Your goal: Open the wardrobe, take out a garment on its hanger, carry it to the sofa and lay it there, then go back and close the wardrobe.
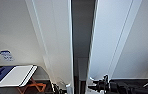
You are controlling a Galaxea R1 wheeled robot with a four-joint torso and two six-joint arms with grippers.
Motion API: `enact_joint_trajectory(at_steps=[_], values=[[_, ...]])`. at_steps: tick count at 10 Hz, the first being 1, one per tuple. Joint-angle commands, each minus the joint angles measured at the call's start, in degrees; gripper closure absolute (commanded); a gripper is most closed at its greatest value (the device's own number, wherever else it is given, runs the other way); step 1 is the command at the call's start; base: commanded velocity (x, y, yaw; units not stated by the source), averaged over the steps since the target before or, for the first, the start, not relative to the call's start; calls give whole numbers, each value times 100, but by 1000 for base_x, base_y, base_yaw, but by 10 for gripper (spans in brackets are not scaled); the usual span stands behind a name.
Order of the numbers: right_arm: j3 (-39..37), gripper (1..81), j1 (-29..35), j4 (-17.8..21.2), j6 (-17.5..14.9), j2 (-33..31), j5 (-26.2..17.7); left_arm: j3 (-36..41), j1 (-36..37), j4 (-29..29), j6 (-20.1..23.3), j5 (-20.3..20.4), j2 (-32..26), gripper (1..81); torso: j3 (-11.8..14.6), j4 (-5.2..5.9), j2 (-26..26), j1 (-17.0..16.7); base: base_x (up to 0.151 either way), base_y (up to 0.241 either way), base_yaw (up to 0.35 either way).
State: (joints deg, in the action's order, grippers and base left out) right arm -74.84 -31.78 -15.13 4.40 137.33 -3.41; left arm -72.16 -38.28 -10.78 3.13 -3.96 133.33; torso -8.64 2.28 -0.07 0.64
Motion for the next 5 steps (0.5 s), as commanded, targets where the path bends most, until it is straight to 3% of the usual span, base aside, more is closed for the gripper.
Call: enact_joint_trajectory(at_steps=[1,5], values=[[981,10,255,151,202,219,-661,1344,387,-74,-14,-43,10,10,0,0,0,0,0,0,0],[1138,10,246,151,202,157,-652,1564,360,-162,-6,35,44,10,0,0,0,0,0,0,0]])
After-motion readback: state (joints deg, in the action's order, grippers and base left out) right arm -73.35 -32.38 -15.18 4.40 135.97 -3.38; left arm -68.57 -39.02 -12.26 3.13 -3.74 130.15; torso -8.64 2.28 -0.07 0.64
